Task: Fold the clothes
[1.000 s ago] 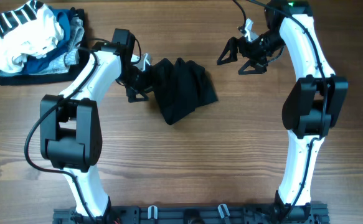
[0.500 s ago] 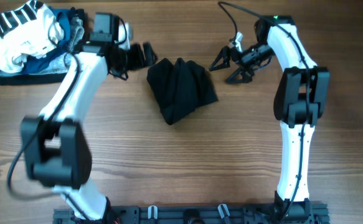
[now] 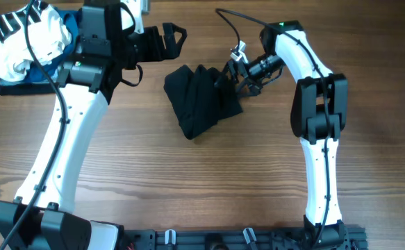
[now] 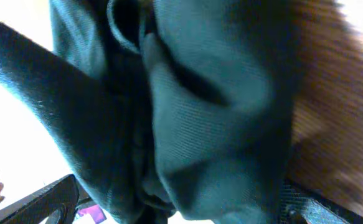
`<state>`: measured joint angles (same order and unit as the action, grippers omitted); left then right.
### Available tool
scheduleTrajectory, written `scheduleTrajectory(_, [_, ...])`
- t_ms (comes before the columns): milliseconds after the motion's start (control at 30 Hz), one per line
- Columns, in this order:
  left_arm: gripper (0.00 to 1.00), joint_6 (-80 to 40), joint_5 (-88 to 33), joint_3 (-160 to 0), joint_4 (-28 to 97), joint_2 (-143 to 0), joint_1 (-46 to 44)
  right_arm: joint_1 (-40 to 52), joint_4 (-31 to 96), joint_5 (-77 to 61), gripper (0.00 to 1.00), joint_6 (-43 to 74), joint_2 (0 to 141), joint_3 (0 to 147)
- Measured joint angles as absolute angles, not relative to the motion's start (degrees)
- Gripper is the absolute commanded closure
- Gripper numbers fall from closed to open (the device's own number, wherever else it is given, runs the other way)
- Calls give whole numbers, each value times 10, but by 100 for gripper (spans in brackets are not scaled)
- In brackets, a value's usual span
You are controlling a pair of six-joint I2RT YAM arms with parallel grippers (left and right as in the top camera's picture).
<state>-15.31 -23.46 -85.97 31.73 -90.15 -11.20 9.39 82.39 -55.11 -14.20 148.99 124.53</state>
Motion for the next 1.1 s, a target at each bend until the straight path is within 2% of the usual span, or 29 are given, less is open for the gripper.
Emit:
scheduleTrajectory(267, [0,-151,-235,-860,319,-901,-113,122,824,-568,1,-156,1490,1245])
scheduleTrajectory(333, [0,-151,-235,-860,319,-901,-113,124,824,-570,7,-158,1490,1245])
scheduleTrajectory(367, [0,-151,-235,-860,319,-901,-113,124,824,-572,16,-160,1490,1245])
scheduleTrajectory(400, [0,-151,-235,-860,321,-901,-113,123,823,-575,18,-163,1490,1245])
scheduleTrajectory(533, [0,-151,-235,-860,325,-901,-113,123,817,-596,10,-165,1490,1245])
scheduleTrajectory(600, [0,-151,-237,-860,321,-896,-113,123,817,-600,2,-164,1490,1245])
scheduleTrajectory(800, [0,-114,-273,-858,291,-822,-113,123,817,-606,2,-166,1490,1245])
scheduleTrajectory(1000, [0,-108,-109,-861,436,-804,-113,123,817,-607,3,-164,1490,1245])
scheduleTrajectory(1033, [0,-107,-96,-860,445,-808,-113,123,817,-607,5,-163,1490,1245])
scheduleTrajectory(1100, [0,-107,-57,-860,468,-822,-113,123,817,-607,1,-161,1490,1245])
